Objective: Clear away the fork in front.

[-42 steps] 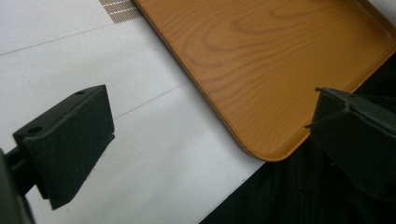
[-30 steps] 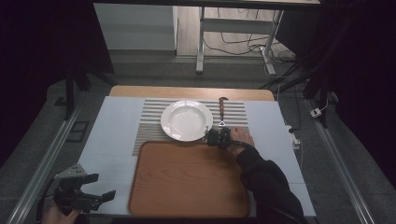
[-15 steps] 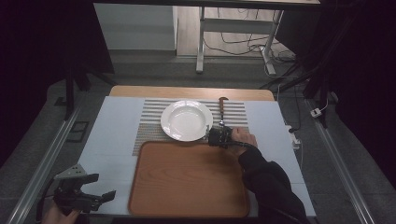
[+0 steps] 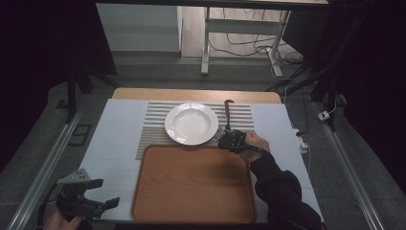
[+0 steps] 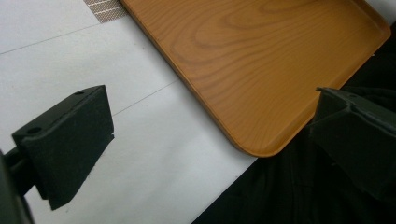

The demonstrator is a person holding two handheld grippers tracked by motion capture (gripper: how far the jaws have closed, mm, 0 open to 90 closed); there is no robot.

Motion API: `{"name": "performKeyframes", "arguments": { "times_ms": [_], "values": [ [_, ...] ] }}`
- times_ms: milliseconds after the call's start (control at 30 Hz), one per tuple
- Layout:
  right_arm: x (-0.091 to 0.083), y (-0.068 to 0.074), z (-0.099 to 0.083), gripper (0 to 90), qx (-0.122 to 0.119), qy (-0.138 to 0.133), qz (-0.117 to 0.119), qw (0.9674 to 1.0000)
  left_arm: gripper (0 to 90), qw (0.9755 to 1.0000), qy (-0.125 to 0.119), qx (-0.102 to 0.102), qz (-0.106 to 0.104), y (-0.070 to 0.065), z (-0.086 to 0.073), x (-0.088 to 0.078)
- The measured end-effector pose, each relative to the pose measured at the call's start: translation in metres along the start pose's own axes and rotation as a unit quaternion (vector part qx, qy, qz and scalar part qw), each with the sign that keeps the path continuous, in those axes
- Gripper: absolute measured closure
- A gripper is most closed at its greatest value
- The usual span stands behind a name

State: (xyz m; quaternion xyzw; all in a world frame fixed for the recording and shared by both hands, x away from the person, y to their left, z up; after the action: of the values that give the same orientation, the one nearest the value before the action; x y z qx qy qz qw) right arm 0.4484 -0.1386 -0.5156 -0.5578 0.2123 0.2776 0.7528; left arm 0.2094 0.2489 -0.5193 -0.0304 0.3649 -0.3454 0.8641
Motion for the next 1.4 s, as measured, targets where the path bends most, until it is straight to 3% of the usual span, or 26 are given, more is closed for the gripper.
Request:
{"name": "performKeyframes", "arguments": {
  "times_ms": [267,300,433,533,567,600,667,700,733,767,800,833,867,900,933,967,1033,1067,1100,1133,1167,1200,1233,1300,1367,1400],
  "values": [
    [-0.021,-0.002,0.0,90.0,0.052,-0.032,0.01,0.9981,0.0,0.9998,0.003,0.002,-0.021,-0.002,0.001,0.002],
    [-0.029,-0.001,0.0,90.0,0.071,-0.044,0.017,0.9964,0.0,0.9997,0.003,0.003,-0.025,-0.002,0.002,0.002],
    [-0.04,0.0,0.001,90.0,0.085,-0.063,0.024,0.9941,0.0,0.9992,0.001,0.011,-0.037,-0.005,0.004,0.004],
    [-0.05,0.002,0.002,90.0,0.106,-0.083,0.039,0.9901,0.0,0.9985,0.003,0.017,-0.051,-0.007,0.005,0.007],
    [-0.05,0.002,0.002,90.0,0.106,-0.083,0.039,0.9901,0.0,0.9984,0.002,0.019,-0.054,-0.007,0.005,0.007],
    [-0.055,0.004,0.002,90.0,0.116,-0.092,0.047,0.9878,0.0,0.9981,-0.001,0.022,-0.058,-0.008,0.006,0.008],
    [-0.057,0.004,0.002,90.0,0.117,-0.093,0.053,0.9873,0.0,0.9977,-0.003,0.024,-0.063,-0.009,0.008,0.008],
    [-0.064,0.007,0.002,90.0,0.134,-0.106,0.066,0.9831,0.0,0.9976,-0.004,0.024,-0.064,-0.009,0.009,0.009],
    [-0.064,0.007,0.002,90.0,0.134,-0.106,0.066,0.9831,0.0,0.9976,-0.005,0.026,-0.065,-0.01,0.01,0.009],
    [-0.069,0.008,0.002,90.0,0.151,-0.117,0.077,0.9785,0.0,0.9974,-0.006,0.027,-0.066,-0.01,0.011,0.01],
    [-0.071,0.009,0.002,90.0,0.159,-0.124,0.082,0.9759,0.0,0.9974,-0.007,0.027,-0.067,-0.011,0.011,0.01],
    [-0.076,0.009,0.002,90.0,0.175,-0.135,0.095,0.9706,0.0,0.9973,-0.007,0.028,-0.068,-0.011,0.013,0.011],
    [-0.076,0.009,0.002,90.0,0.175,-0.135,0.095,0.9706,0.0,0.9972,-0.008,0.029,-0.068,-0.012,0.014,0.011],
    [-0.082,0.009,0.002,90.0,0.193,-0.153,0.114,0.9626,0.0,0.9972,-0.009,0.03,-0.069,-0.012,0.015,0.012],
    [-0.082,0.009,0.002,90.0,0.193,-0.153,0.114,0.9626,0.0,0.9971,-0.01,0.03,-0.069,-0.013,0.016,0.012],
    [-0.084,0.01,0.002,90.0,0.2,-0.16,0.12,0.959,0.0,0.997,-0.012,0.031,-0.071,-0.014,0.018,0.013],
    [-0.095,0.012,0.002,90.0,0.227,-0.186,0.145,0.9449,0.0,0.9965,-0.014,0.034,-0.075,-0.016,0.021,0.015],
    [-0.097,0.012,0.002,90.0,0.233,-0.193,0.151,0.941,0.0,0.9963,-0.017,0.036,-0.077,-0.016,0.023,0.016],
    [-0.097,0.012,0.002,90.0,0.233,-0.193,0.151,0.941,0.0,0.9961,-0.017,0.038,-0.078,-0.017,0.025,0.017],
    [-0.103,0.014,0.001,90.0,0.237,-0.206,0.16,0.9358,0.0,0.996,-0.018,0.04,-0.077,-0.018,0.026,0.018],
    [-0.105,0.015,0.0,90.0,0.235,-0.211,0.162,0.935,0.0,0.9959,-0.018,0.044,-0.077,-0.018,0.027,0.019],
    [-0.107,0.016,-0.001,90.0,0.239,-0.215,0.167,0.932,0.0,0.9958,-0.019,0.046,-0.077,-0.019,0.029,0.02],
    [-0.107,0.016,-0.001,90.0,0.239,-0.215,0.167,0.932,0.0,0.9956,-0.02,0.048,-0.078,-0.019,0.031,0.02],
    [-0.112,0.018,-0.002,90.0,0.253,-0.227,0.183,0.9226,0.0,0.9952,-0.023,0.053,-0.079,-0.02,0.034,0.022],
    [-0.117,0.02,-0.004,90.0,0.262,-0.236,0.193,0.9159,0.0,0.9948,-0.025,0.06,-0.078,-0.02,0.039,0.024],
    [-0.12,0.021,-0.004,90.0,0.269,-0.243,0.199,0.9105,0.0,0.9947,-0.027,0.063,-0.077,-0.02,0.04,0.025]
  ]
}}
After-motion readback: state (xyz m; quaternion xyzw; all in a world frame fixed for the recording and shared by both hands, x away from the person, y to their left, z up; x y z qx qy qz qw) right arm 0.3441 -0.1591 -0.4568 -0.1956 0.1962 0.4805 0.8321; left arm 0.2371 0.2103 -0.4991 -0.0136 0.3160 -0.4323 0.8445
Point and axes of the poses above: each handheld gripper's, and its own axes: x roughly forward along the jaws, z roughly out of its top, y roughly to its left, the point moved 6 cm from there along x, roughly forward along the jaws, and after that the axes turned 6 degrees about -y, right-handed, at the moved point
